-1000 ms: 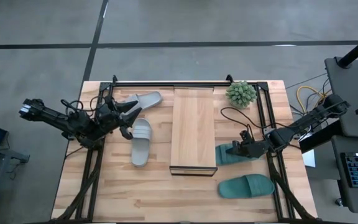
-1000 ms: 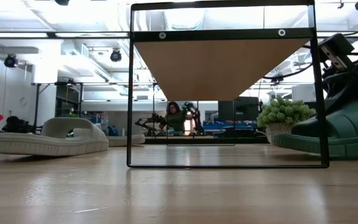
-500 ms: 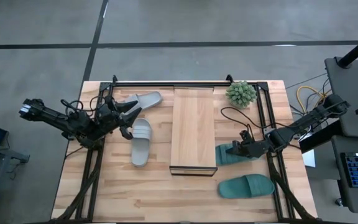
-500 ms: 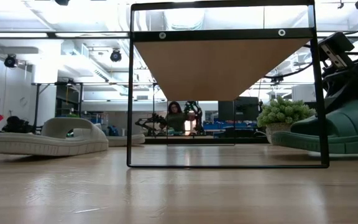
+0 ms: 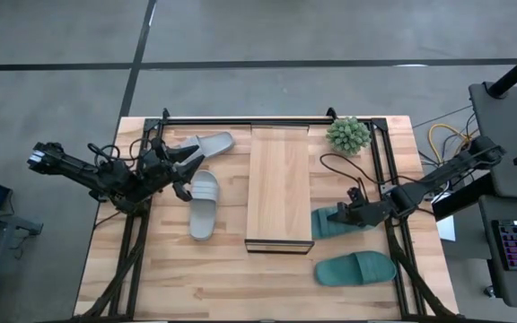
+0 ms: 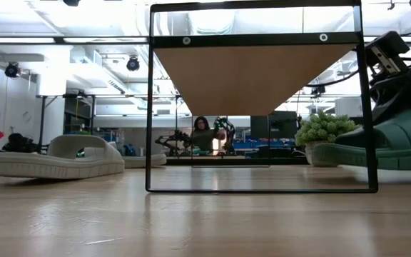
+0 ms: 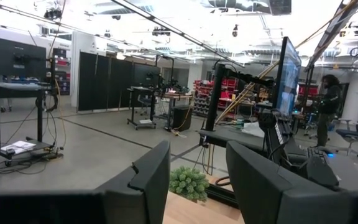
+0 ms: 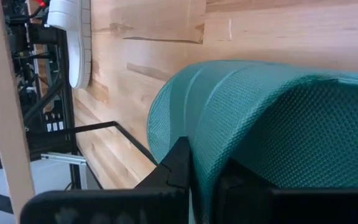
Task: Pick and place slides into the shelf
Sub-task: Put the top green slide on the shelf
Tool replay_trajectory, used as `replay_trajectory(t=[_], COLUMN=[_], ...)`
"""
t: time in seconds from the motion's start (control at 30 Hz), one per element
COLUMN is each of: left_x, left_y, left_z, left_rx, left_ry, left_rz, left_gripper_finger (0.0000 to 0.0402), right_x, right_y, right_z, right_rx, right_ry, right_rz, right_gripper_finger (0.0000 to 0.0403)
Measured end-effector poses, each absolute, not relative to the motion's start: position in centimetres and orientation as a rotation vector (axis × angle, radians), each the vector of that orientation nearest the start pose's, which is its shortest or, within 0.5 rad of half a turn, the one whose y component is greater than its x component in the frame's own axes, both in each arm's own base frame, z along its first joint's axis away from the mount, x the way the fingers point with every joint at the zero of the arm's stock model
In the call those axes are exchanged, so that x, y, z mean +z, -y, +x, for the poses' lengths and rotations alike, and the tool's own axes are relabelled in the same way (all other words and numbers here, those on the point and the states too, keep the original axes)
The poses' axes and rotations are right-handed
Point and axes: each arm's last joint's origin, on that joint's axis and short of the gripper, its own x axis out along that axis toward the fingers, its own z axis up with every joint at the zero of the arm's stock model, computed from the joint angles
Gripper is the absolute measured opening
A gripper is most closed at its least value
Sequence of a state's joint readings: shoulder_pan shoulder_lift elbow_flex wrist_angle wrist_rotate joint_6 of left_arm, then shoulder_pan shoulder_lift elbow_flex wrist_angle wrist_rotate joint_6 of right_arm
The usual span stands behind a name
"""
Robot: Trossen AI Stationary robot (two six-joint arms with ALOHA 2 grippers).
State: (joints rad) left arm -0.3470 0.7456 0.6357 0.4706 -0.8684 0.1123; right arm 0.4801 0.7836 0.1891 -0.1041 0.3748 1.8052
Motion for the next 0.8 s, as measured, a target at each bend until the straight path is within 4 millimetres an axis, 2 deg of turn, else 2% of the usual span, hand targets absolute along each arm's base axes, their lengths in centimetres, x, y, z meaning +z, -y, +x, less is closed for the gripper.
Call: replay_trajectory(t=[0.43, 0.8], left_x=[34.6, 34.5], left_y=[3.3, 3.3], left_z=[15.5, 15.7], left_rx=[0.531, 0.531], left_ry=[0.268, 0.263], left_rz=[-0.098, -0.095], left_gripper_finger=[0.0141, 0.0141], right_x=[18.2, 18.6], right_y=[-5.6, -5.5], right_z=[13.0, 13.0], right_rx=[-0.553, -0.573], right_ry=[-0.602, -0.607], right_rz=[1.314, 1.319], right_gripper_finger=[0.0012, 0.0012])
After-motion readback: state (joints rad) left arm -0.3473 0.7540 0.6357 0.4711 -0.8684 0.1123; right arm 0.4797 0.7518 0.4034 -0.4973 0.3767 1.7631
